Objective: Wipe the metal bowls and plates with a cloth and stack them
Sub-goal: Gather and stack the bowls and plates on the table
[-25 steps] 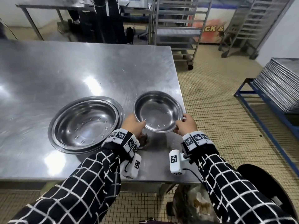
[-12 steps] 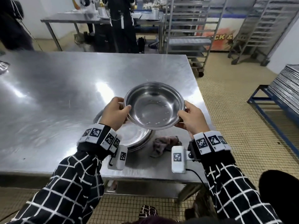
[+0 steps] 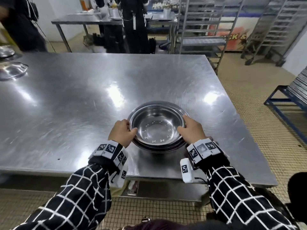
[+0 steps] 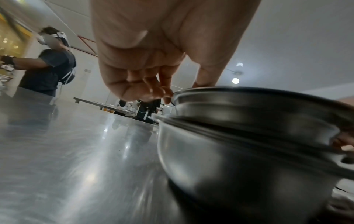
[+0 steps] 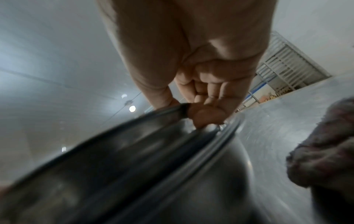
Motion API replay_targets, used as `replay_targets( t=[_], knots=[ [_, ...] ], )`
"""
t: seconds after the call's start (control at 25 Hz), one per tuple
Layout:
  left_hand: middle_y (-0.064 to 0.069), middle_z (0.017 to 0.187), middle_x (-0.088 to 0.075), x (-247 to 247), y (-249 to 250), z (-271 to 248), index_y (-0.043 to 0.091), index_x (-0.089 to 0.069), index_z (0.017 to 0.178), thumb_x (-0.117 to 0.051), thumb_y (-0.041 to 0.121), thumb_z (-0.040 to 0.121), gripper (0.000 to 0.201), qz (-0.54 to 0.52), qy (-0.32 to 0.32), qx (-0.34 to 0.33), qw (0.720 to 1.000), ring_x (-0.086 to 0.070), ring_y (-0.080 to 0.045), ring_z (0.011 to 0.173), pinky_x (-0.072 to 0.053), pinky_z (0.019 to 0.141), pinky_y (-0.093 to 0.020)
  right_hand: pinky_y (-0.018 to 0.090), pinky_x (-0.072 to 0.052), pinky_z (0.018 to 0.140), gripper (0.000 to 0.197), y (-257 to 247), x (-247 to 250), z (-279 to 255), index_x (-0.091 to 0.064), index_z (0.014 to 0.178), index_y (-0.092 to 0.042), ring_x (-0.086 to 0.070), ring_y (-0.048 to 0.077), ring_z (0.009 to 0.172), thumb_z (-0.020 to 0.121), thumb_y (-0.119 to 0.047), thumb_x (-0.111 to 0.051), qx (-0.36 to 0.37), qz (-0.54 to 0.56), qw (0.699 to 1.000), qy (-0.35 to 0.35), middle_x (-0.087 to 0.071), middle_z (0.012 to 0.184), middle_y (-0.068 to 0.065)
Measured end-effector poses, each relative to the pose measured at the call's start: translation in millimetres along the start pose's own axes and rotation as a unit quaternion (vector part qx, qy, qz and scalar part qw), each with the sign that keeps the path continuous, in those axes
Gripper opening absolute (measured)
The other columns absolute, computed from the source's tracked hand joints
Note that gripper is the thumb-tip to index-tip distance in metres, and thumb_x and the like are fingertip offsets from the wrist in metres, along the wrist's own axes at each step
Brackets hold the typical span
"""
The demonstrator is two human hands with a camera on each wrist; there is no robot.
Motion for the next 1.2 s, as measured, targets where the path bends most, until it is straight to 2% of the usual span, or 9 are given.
replay_targets(
  t=[0.16, 0.28, 0.36, 0.44, 0.56, 0.68, 0.96, 1.08, 1.2],
  knots=[
    [-0.013, 0.127, -0.037, -14.8, -13.4, -0.2, 0.017, -0.047, 0.126, -0.063, 0.043, 0.081, 0.054, 0.065, 0.005, 0.048, 0.997, -0.035, -0.032, 0.122, -0.039, 0.097, -0.044, 0.032, -0.043, 0.079, 0.031, 1.8, -9.8, 0.2, -0.056, 0.12, -0.019, -0.057, 0.025, 0.1, 0.089, -0.019, -0.055, -0.017, -0.105, 0.993, 0.052, -0.056, 0.107, 0.008],
    [-0.015, 0.133, -0.037, -21.7, -25.3, 12.8, 0.014, -0.037, 0.136, -0.068, 0.037, 0.079, 0.07, -0.044, -0.023, 0.077, 0.996, -0.044, -0.032, 0.12, -0.041, 0.099, -0.043, 0.036, -0.04, 0.089, 0.052, 8.8, -10.6, 1.5, -0.044, 0.134, -0.021, -0.049, 0.029, 0.114, 0.086, -0.031, -0.062, -0.101, -0.071, 0.99, 0.067, -0.039, 0.127, 0.011],
    [-0.014, 0.121, -0.055, -26.2, -30.2, 23.0, 0.013, -0.043, 0.129, -0.071, 0.03, 0.075, 0.063, -0.165, -0.071, 0.124, 0.976, -0.061, -0.029, 0.1, -0.055, 0.079, -0.04, 0.032, -0.037, 0.086, 0.064, 9.9, -10.7, 3.7, -0.038, 0.138, -0.014, -0.05, 0.028, 0.113, 0.084, -0.036, -0.065, -0.157, -0.024, 0.986, 0.048, -0.039, 0.132, 0.012],
    [-0.014, 0.098, -0.063, -28.6, -30.6, 26.7, 0.012, -0.05, 0.112, -0.07, 0.025, 0.075, 0.045, -0.236, -0.099, 0.172, 0.951, -0.064, -0.025, 0.074, -0.055, 0.058, -0.033, 0.031, -0.038, 0.085, 0.066, 6.7, -12.6, 6.7, -0.036, 0.138, -0.01, -0.051, 0.029, 0.113, 0.084, -0.035, -0.065, -0.182, -0.004, 0.983, 0.03, -0.046, 0.133, 0.014],
    [-0.013, 0.078, -0.054, -31.9, -26.9, 23.1, 0.008, -0.046, 0.104, -0.068, 0.019, 0.078, 0.037, -0.279, -0.101, 0.178, 0.938, -0.05, -0.019, 0.05, -0.043, 0.043, -0.026, 0.036, -0.04, 0.097, 0.075, 5.3, -15.7, 4.7, -0.022, 0.146, -0.014, -0.048, 0.033, 0.122, 0.086, -0.029, -0.064, -0.209, 0.037, 0.977, 0.008, -0.043, 0.142, 0.014],
    [-0.01, 0.073, -0.048, -35.7, -29.2, 7.4, 0.009, -0.039, 0.107, -0.067, 0.02, 0.081, 0.04, -0.302, -0.093, 0.184, 0.931, -0.044, -0.017, 0.044, -0.035, 0.038, -0.021, 0.039, -0.038, 0.099, 0.078, 11.7, -17.6, -6.8, -0.017, 0.148, -0.022, -0.047, 0.035, 0.123, 0.085, -0.027, -0.063, -0.232, 0.084, 0.969, -0.006, -0.041, 0.143, 0.013],
    [-0.01, 0.089, -0.059, -33.1, -41.4, -70.6, 0.016, -0.036, 0.112, -0.068, 0.031, 0.079, 0.049, -0.252, -0.059, 0.177, 0.949, -0.061, -0.022, 0.066, -0.054, 0.055, -0.031, 0.035, -0.038, 0.099, 0.068, 22.1, -18.7, -69.6, -0.029, 0.141, -0.013, -0.052, 0.032, 0.116, 0.084, -0.026, -0.063, -0.214, 0.097, 0.971, -0.035, -0.052, 0.13, 0.012],
    [-0.009, 0.094, -0.062, -33.2, -44.1, -116.4, 0.02, -0.037, 0.109, -0.068, 0.046, 0.065, 0.06, -0.25, -0.057, 0.196, 0.947, -0.065, -0.03, 0.08, -0.057, 0.073, -0.047, 0.03, -0.036, 0.094, 0.064, 23.9, -9.2, -110.9, -0.029, 0.142, -0.011, -0.049, 0.029, 0.115, 0.088, -0.023, -0.061, -0.19, 0.088, 0.977, -0.037, -0.044, 0.113, 0.003],
    [-0.006, 0.092, -0.06, -35.6, -44.6, -166.6, 0.018, -0.039, 0.111, -0.07, 0.036, 0.076, 0.051, -0.261, -0.039, 0.205, 0.943, -0.065, -0.027, 0.082, -0.056, 0.081, -0.049, 0.026, -0.034, 0.083, 0.059, 35.7, -4.9, -157.4, -0.03, 0.138, -0.01, -0.046, 0.02, 0.095, 0.088, -0.018, -0.06, -0.169, 0.123, 0.977, -0.051, -0.045, 0.108, 0.001]
  ],
)
Point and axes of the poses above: each hand's wrist, its own z-axis towards the middle knuckle, its own x-axis out of the back of the hand, y = z × x, the point moved 1 cm from there along z, towards the middle knuckle
